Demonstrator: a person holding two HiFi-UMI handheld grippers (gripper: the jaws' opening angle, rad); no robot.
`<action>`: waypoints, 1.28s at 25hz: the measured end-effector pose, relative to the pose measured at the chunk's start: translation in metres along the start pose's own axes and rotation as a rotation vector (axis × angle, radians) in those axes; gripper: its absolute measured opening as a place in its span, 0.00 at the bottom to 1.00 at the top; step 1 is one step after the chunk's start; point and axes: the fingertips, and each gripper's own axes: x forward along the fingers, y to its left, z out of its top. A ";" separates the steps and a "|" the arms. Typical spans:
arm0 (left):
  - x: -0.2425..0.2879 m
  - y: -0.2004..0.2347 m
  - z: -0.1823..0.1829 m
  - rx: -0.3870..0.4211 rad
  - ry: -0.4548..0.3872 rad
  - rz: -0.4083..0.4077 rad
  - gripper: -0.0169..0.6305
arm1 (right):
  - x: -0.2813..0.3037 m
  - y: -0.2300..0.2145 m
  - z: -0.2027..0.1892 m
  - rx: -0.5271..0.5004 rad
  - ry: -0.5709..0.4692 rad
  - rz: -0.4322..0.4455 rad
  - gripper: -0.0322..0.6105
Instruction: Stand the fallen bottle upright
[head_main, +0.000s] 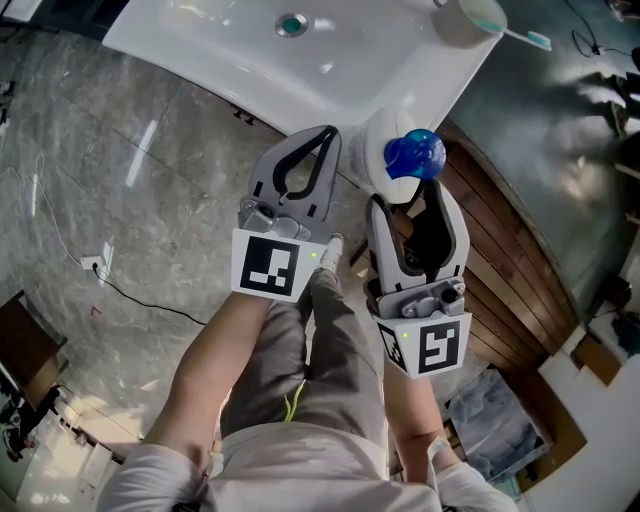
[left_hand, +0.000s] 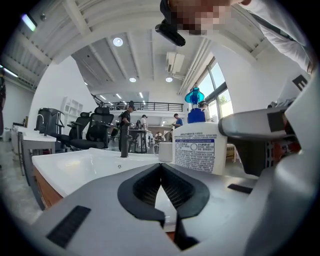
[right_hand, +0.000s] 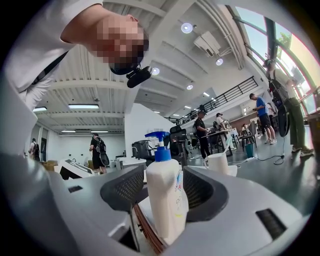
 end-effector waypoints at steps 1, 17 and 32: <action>-0.002 0.000 0.003 0.005 -0.003 0.000 0.05 | -0.002 -0.001 0.001 -0.002 0.002 -0.005 0.42; -0.069 -0.023 0.062 0.136 -0.008 -0.002 0.05 | -0.063 -0.011 0.035 0.070 0.038 -0.092 0.26; -0.165 -0.024 0.139 0.095 -0.064 0.106 0.05 | -0.123 -0.011 0.106 0.047 0.054 -0.155 0.12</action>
